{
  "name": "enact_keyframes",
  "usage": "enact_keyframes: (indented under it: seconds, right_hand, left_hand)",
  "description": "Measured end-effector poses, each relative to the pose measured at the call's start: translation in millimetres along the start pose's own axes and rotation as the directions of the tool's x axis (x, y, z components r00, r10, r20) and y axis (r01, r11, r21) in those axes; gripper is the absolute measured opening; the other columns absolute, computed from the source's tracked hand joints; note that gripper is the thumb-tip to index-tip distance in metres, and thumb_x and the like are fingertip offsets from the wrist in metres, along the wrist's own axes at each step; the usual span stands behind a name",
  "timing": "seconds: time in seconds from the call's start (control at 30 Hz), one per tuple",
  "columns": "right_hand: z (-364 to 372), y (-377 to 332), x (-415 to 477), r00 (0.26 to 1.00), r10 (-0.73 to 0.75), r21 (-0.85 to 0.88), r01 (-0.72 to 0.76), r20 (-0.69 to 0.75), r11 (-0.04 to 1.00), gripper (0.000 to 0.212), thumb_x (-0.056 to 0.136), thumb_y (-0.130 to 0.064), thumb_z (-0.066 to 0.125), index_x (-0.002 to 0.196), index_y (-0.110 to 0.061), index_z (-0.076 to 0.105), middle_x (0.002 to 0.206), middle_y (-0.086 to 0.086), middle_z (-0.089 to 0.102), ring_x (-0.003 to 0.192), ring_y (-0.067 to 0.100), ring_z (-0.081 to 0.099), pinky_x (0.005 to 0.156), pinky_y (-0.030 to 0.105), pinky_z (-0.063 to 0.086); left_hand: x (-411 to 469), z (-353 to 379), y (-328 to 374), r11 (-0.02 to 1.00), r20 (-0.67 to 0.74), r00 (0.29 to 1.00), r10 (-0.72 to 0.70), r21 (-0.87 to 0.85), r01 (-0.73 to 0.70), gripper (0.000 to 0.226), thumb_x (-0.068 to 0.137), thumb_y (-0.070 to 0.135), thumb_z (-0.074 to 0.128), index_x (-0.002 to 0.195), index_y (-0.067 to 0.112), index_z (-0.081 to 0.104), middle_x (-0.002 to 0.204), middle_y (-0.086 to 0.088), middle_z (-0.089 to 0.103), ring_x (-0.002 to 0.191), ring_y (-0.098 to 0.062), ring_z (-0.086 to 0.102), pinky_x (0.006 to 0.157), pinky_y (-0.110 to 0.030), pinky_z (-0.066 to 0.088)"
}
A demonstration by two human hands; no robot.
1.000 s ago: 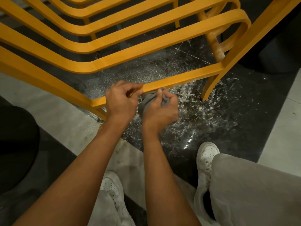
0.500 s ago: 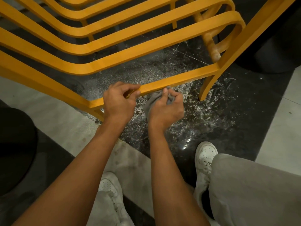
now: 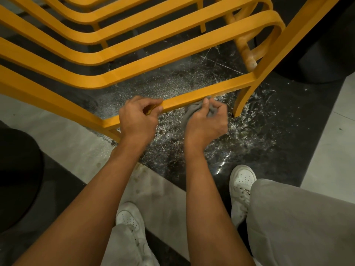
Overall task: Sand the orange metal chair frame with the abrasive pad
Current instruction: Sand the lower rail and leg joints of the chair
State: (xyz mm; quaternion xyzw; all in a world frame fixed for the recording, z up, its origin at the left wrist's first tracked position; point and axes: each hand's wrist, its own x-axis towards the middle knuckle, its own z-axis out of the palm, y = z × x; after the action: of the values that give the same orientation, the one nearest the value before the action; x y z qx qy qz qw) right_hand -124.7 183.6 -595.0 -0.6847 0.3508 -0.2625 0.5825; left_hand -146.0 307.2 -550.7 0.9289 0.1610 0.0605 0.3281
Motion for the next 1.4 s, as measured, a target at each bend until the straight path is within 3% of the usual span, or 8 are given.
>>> enact_keyframes:
  seconds: [0.13,0.33,0.47,0.6,0.83,0.93,1.13,1.4]
  right_hand:
    - [3,-2,-16,0.999,0.017,-0.034,-0.015,0.052,0.999,0.003,0.096,-0.005,0.071,0.097,-0.004,0.068,0.094,0.005,0.073,0.075,0.006,0.070,0.061,0.011,0.056]
    - [-1,4,-29,0.986,0.006,-0.062,0.005,0.168,0.998,0.004,0.093,-0.004,0.074,0.095,-0.004,0.071,0.095,0.005,0.075,0.080,0.007,0.068,0.064,-0.001,0.045]
    - [-6,-6,3,0.999,0.004,-0.018,-0.003,0.041,1.000,0.004,0.093,-0.002,0.073,0.096,0.000,0.071,0.095,0.003,0.075,0.075,-0.006,0.066,0.066,0.000,0.048]
    - [-6,-8,32,0.996,0.082,0.084,-0.079,-0.033,0.993,0.004,0.094,0.002,0.071,0.096,0.003,0.068,0.082,-0.018,0.058,0.073,-0.025,0.060,0.062,-0.001,0.046]
    - [-7,-10,21,0.986,0.167,0.063,-0.167,0.020,0.984,0.005,0.091,-0.006,0.076,0.091,-0.005,0.071,0.083,-0.001,0.070,0.069,-0.010,0.061,0.061,0.002,0.044]
    - [-11,-16,52,0.983,0.169,0.110,-0.160,-0.075,0.981,0.005,0.094,-0.003,0.072,0.096,0.000,0.070,0.081,-0.010,0.062,0.068,-0.021,0.060,0.060,0.000,0.043]
    - [-9,-8,26,0.987,0.154,0.069,-0.157,0.043,0.985,0.006,0.094,-0.004,0.073,0.092,-0.004,0.067,0.080,-0.011,0.063,0.071,-0.017,0.062,0.062,0.005,0.050]
    - [-9,-16,52,0.982,0.180,0.146,-0.170,-0.060,0.975,0.004,0.096,-0.004,0.070,0.094,-0.005,0.067,0.082,-0.016,0.063,0.073,-0.016,0.064,0.064,0.004,0.048]
  left_hand:
    - [-2,1,0,1.000,-0.011,1.000,0.018,0.002,-0.018,0.022,0.094,0.023,0.079,0.116,0.028,0.081,0.103,0.014,0.066,0.103,-0.018,0.064,0.086,-0.030,0.052]
    - [2,6,10,0.998,0.013,1.000,0.025,0.055,-0.026,0.021,0.096,0.034,0.077,0.116,0.030,0.080,0.103,0.010,0.065,0.104,-0.022,0.064,0.089,-0.038,0.053]
    - [3,14,20,0.992,0.018,0.994,0.110,0.055,-0.111,0.022,0.097,0.029,0.075,0.118,0.024,0.080,0.107,0.010,0.068,0.103,-0.018,0.063,0.092,-0.030,0.051]
    - [8,25,39,0.978,0.075,0.977,0.200,0.039,-0.203,0.023,0.099,0.022,0.075,0.121,0.019,0.079,0.108,0.010,0.067,0.095,-0.006,0.061,0.076,0.003,0.037]
    - [15,46,61,0.984,0.094,0.980,0.178,-0.032,-0.176,0.022,0.096,0.023,0.077,0.118,0.021,0.081,0.108,0.008,0.072,0.095,-0.005,0.062,0.077,0.002,0.034]
    - [10,44,61,0.989,0.105,0.984,0.142,-0.054,-0.137,0.024,0.097,0.025,0.077,0.121,0.025,0.079,0.103,0.013,0.066,0.092,-0.005,0.061,0.074,0.001,0.036]
    - [13,46,63,0.992,0.098,0.990,0.105,-0.077,-0.098,0.023,0.095,0.025,0.079,0.118,0.024,0.081,0.109,0.007,0.073,0.096,-0.008,0.065,0.084,-0.013,0.047]
    - [12,44,66,0.995,0.107,0.992,0.065,-0.082,-0.057,0.022,0.094,0.026,0.080,0.116,0.025,0.081,0.104,0.012,0.071,0.087,-0.001,0.062,0.071,0.002,0.039]
